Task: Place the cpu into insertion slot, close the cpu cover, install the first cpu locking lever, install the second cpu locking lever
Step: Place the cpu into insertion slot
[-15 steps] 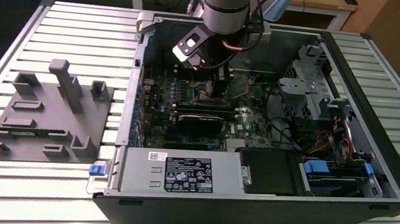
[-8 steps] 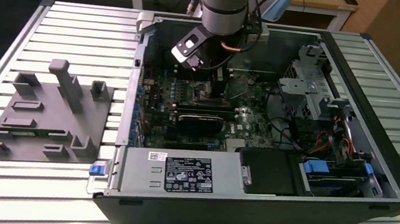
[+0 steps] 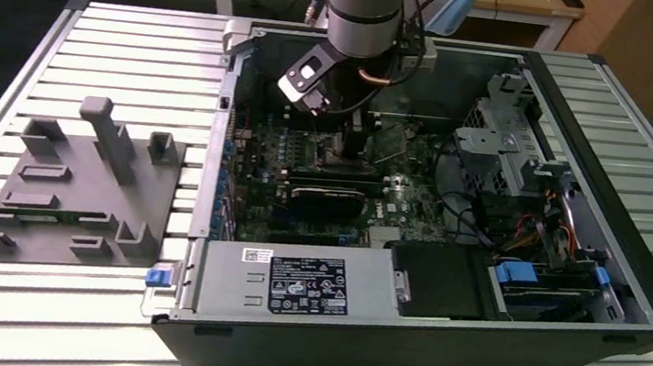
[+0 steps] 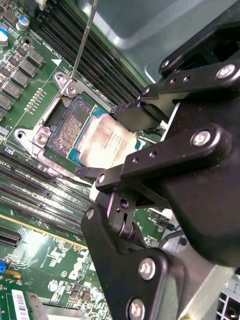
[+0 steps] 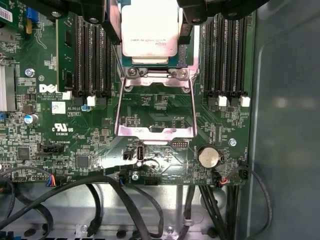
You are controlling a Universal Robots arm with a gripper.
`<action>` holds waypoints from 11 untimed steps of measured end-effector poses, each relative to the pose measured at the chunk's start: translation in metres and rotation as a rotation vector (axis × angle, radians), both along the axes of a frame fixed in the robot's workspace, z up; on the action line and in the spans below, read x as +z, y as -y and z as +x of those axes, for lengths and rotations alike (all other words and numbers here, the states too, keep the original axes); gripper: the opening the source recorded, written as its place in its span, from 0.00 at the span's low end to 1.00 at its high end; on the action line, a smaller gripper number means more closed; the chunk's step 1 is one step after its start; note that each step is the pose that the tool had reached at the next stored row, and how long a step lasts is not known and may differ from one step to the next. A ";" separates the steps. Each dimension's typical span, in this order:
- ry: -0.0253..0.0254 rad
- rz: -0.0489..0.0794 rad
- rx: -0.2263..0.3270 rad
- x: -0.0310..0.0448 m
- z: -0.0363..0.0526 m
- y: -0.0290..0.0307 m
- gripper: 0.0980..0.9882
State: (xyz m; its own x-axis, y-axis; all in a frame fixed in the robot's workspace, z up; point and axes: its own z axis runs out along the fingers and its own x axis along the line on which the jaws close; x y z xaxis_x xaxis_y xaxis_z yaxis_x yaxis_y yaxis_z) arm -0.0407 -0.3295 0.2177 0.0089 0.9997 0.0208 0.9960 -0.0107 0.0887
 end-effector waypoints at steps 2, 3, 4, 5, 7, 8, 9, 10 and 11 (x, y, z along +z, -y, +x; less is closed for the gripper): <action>-0.0001 0.000 0.000 -0.0011 -0.0012 -0.0003 0.49; -0.0001 0.000 0.000 -0.0019 -0.0018 -0.0006 0.49; -0.0001 0.000 0.000 -0.0028 -0.0025 -0.0008 0.49; 0.0000 0.000 0.000 -0.0038 -0.0031 -0.0011 0.49; 0.0001 0.000 0.000 -0.0060 -0.0037 -0.0015 0.49; 0.0000 0.000 0.000 -0.0071 -0.0039 -0.0016 0.49; 0.0000 0.000 0.000 -0.0080 -0.0040 -0.0018 0.49; 0.0000 0.000 0.000 -0.0089 -0.0041 -0.0020 0.49; 0.0000 0.000 -0.001 -0.0097 -0.0042 -0.0023 0.49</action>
State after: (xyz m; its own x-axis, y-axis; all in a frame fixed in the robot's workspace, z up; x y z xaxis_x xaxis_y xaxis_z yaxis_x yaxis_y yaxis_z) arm -0.0449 -0.3272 0.2080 0.0097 0.9997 0.0210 0.9960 -0.0115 0.0887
